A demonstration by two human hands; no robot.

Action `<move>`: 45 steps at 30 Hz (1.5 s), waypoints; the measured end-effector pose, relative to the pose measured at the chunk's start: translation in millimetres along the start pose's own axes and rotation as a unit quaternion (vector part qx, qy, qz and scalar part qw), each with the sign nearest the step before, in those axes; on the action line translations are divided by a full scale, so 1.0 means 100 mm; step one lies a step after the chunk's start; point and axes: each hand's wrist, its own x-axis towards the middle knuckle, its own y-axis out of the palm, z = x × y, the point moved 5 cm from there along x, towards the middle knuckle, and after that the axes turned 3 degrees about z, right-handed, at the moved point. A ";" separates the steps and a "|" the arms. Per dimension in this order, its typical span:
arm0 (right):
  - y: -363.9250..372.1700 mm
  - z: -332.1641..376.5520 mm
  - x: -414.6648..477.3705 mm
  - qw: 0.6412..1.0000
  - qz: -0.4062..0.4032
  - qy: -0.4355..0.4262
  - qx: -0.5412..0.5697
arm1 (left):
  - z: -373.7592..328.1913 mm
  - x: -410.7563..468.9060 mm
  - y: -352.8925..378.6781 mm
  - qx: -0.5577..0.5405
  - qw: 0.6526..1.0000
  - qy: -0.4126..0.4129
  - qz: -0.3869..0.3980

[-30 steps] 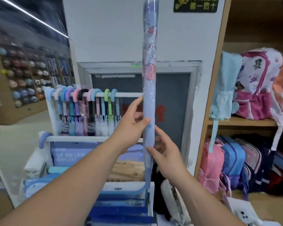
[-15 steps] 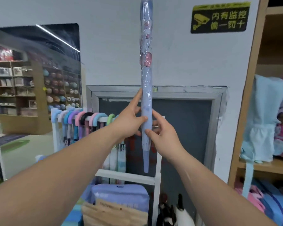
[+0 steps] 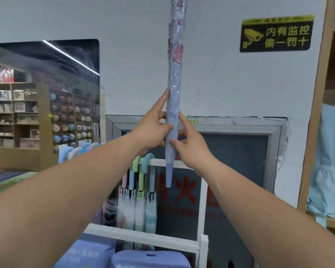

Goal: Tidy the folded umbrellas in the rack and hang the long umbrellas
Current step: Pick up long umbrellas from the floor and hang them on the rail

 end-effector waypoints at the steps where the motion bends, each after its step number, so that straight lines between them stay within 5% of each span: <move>1: 0.03 0.01 0.05 1.000 -0.003 0.002 0.007 | 0.01 0.05 -0.05 0.000 1.000 0.005 0.000; 20: 0.07 -0.01 0.70 0.995 -0.096 -0.008 -0.032 | 0.21 0.80 -0.27 -0.011 0.997 0.082 -0.008; 28: 0.21 -0.44 0.67 0.998 -0.065 0.003 -0.024 | 0.66 0.78 -0.16 -0.048 0.998 0.046 -0.009; 45: 0.37 -0.74 0.45 0.970 0.057 0.060 -0.230 | 1.00 0.77 -0.18 -0.075 0.996 0.046 -0.034</move>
